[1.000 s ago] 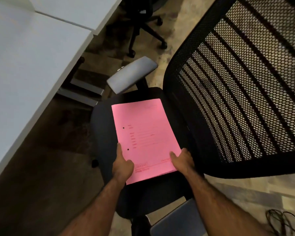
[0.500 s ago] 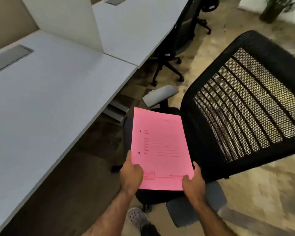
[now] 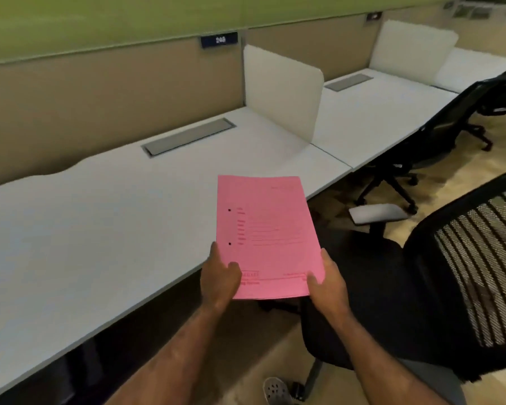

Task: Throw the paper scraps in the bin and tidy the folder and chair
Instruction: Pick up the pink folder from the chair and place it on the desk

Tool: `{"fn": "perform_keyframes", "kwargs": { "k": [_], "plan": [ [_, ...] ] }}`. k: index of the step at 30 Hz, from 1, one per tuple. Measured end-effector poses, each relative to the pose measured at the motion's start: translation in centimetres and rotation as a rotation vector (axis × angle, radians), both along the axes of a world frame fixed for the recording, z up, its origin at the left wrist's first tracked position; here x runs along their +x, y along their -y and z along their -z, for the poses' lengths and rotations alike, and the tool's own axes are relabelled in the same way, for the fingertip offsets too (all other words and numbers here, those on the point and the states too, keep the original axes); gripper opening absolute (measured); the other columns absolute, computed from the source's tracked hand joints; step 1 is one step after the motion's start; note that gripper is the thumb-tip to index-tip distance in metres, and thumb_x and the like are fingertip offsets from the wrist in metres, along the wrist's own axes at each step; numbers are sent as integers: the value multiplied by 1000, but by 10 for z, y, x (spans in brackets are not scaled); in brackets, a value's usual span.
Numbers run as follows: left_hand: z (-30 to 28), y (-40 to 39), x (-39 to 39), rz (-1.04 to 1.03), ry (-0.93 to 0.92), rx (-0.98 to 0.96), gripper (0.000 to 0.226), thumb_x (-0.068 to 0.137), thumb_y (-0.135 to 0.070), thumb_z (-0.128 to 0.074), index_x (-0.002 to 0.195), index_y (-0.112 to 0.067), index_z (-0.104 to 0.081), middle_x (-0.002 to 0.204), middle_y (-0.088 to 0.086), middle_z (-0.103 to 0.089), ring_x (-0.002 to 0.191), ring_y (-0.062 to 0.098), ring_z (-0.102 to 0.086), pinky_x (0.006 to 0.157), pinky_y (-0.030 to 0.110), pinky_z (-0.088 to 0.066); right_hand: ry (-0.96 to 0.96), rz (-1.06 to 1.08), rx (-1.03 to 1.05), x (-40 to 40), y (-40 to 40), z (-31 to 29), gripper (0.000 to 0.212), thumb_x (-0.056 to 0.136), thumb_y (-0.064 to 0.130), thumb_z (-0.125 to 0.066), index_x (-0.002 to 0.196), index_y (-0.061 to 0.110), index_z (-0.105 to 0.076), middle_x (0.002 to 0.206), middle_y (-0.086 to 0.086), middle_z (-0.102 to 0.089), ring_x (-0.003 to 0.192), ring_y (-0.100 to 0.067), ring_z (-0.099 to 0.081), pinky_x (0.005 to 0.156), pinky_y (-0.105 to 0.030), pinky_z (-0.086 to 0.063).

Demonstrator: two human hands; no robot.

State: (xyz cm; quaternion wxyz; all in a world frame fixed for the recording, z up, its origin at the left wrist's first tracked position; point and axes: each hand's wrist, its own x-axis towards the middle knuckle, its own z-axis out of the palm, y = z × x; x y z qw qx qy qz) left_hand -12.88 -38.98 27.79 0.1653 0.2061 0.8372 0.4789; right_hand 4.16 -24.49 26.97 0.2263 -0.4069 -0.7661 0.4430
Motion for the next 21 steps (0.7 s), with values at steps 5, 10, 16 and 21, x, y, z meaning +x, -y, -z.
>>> {"fn": "perform_keyframes", "kwargs": {
  "k": [5,10,16,21],
  "plan": [
    [-15,68,-40,-193,-74,-8,27,92,-26,-59,110,-35,-41,91,-17,-58,70,5,-62,50,12,-42,-28,-198,61,-62,44,-13,40,93,29,-54,130,41,-43,117,11,-54,103,-10,-58,81,-31,-53],
    [-16,120,-78,-323,-84,-45,26,93,-25,-58,115,-27,-45,99,-8,-61,79,13,-65,55,17,-47,-97,-358,60,-112,80,-22,53,83,63,-50,133,49,-37,117,25,-48,101,4,-50,86,-21,-42],
    [-13,139,-133,-435,-97,-63,31,91,-22,-55,120,-24,-45,107,-2,-60,89,18,-62,63,25,-52,-72,-473,97,-194,81,-24,45,94,31,-56,132,41,-36,101,38,-41,95,9,-46,86,-9,-34],
    [-7,129,-201,-530,-67,-133,41,88,-16,-53,128,-15,-44,113,7,-59,96,29,-61,79,42,-57,4,-532,90,-276,59,-11,58,96,25,-55,148,20,-30,123,11,-44,112,-8,-45,96,-29,-38]
  ]
}}
